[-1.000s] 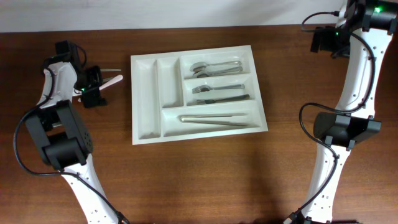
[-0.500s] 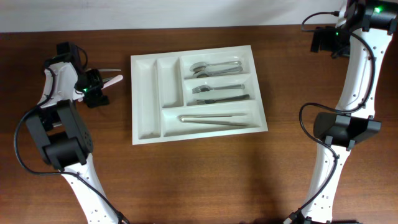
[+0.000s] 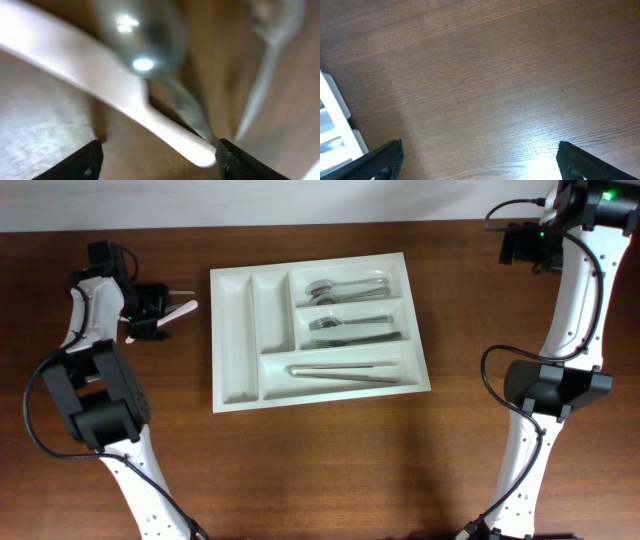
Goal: Pack container
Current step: 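Close the left gripper on the knife handle and lift it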
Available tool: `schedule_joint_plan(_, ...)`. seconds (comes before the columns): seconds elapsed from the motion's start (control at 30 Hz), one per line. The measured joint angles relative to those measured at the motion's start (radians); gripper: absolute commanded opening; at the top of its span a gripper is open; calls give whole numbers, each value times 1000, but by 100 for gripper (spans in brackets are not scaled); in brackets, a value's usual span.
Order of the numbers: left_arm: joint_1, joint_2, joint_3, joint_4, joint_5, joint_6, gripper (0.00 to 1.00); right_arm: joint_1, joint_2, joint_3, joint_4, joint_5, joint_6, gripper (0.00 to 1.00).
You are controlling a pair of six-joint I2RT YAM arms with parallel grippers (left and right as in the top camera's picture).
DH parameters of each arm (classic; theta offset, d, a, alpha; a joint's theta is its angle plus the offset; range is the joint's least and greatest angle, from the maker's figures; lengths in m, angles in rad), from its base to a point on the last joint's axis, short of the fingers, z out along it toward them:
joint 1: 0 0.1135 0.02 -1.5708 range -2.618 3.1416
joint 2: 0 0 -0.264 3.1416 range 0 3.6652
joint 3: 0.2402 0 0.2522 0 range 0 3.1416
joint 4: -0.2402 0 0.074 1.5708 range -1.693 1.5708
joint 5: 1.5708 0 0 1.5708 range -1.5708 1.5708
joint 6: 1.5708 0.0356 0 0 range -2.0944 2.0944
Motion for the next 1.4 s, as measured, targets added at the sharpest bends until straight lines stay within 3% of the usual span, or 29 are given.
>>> schedule_joint_plan(0.4,-26,6,95,-31,98,478,73,0,0,0,0,0,0,99)
schedule_joint_plan(0.63,-48,6,95,-54,-62,644,73,0,0,0,0,0,0,99)
schedule_joint_plan(0.93,-48,6,95,-53,-230,776,73,0,0,0,0,0,0,99)
schedule_joint_plan(1.4,-51,58,98,-41,-273,826,72,0,0,0,0,0,0,99)
